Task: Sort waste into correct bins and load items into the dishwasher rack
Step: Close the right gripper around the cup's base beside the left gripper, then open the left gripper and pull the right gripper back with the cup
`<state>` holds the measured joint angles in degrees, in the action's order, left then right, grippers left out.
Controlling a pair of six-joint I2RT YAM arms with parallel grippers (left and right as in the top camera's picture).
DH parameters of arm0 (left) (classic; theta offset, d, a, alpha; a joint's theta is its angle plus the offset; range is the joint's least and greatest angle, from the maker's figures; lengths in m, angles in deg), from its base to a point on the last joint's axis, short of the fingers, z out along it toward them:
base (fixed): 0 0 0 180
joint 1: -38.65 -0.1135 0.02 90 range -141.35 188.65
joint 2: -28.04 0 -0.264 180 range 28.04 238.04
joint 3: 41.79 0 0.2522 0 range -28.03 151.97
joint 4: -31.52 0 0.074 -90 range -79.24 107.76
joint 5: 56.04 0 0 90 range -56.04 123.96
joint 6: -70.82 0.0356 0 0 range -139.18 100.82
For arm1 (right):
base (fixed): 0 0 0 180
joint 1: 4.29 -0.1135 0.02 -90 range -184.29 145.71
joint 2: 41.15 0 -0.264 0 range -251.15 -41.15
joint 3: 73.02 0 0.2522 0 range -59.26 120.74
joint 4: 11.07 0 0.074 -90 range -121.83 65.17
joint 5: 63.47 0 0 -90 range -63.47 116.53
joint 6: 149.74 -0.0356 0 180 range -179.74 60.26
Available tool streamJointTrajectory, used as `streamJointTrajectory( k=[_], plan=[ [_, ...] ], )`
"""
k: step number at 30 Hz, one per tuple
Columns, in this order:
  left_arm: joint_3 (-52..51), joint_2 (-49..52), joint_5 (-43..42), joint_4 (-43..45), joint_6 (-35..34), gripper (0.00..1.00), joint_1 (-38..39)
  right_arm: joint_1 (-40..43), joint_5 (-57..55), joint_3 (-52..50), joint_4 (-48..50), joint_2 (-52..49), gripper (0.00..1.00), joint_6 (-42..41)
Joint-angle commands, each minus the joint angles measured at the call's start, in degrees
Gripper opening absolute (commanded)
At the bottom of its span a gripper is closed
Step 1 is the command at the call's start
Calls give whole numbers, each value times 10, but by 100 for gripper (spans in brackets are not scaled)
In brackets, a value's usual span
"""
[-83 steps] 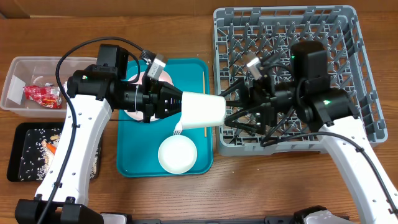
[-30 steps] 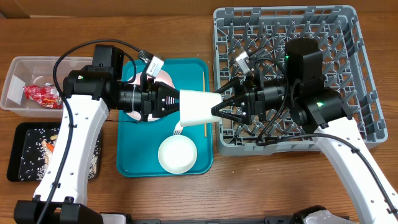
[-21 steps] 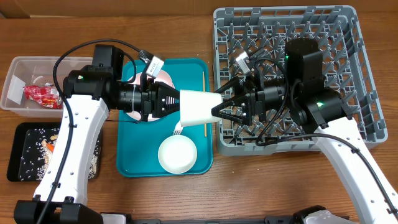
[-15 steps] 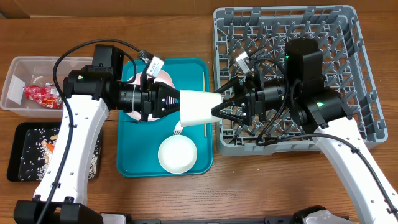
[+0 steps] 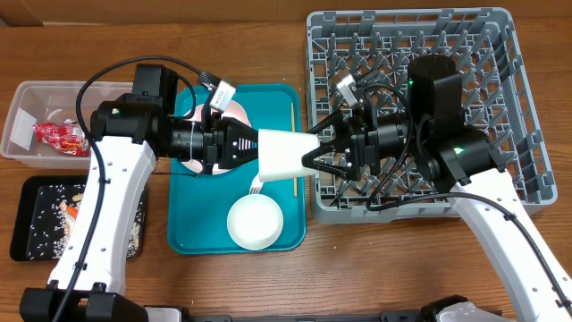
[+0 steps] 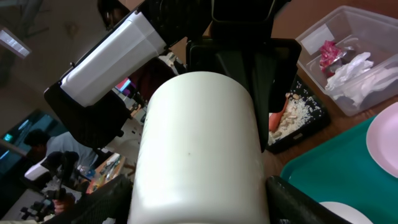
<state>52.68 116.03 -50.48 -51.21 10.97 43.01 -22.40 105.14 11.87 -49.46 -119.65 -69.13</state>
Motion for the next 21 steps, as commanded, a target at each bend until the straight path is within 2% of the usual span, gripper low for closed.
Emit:
streamJointTrajectory(
  k=[1, 5, 10, 16, 18, 20, 21],
  plan=[
    [0, -1, 24, 3, -4, 4, -5, -12, 29, 5, 5, 4, 68, 1],
    [0, -1, 23, 5, -4, 4, -5, -12, 29, 5, 5, 4, 68, 1],
    [0, -1, 24, 5, -4, 4, -5, -15, 29, 5, 5, 4, 73, 2],
    [0, -1, 24, 5, -4, 4, -5, -21, 29, 5, 5, 4, 73, 2],
    [0, -1, 24, 5, -4, 4, -5, -21, 29, 5, 5, 4, 66, 2],
    [0, -1, 24, 4, -4, 4, -5, -21, 29, 5, 5, 4, 51, 2],
    [0, -1, 24, 4, -5, 4, -5, -21, 29, 5, 5, 4, 51, 2]
  ],
)
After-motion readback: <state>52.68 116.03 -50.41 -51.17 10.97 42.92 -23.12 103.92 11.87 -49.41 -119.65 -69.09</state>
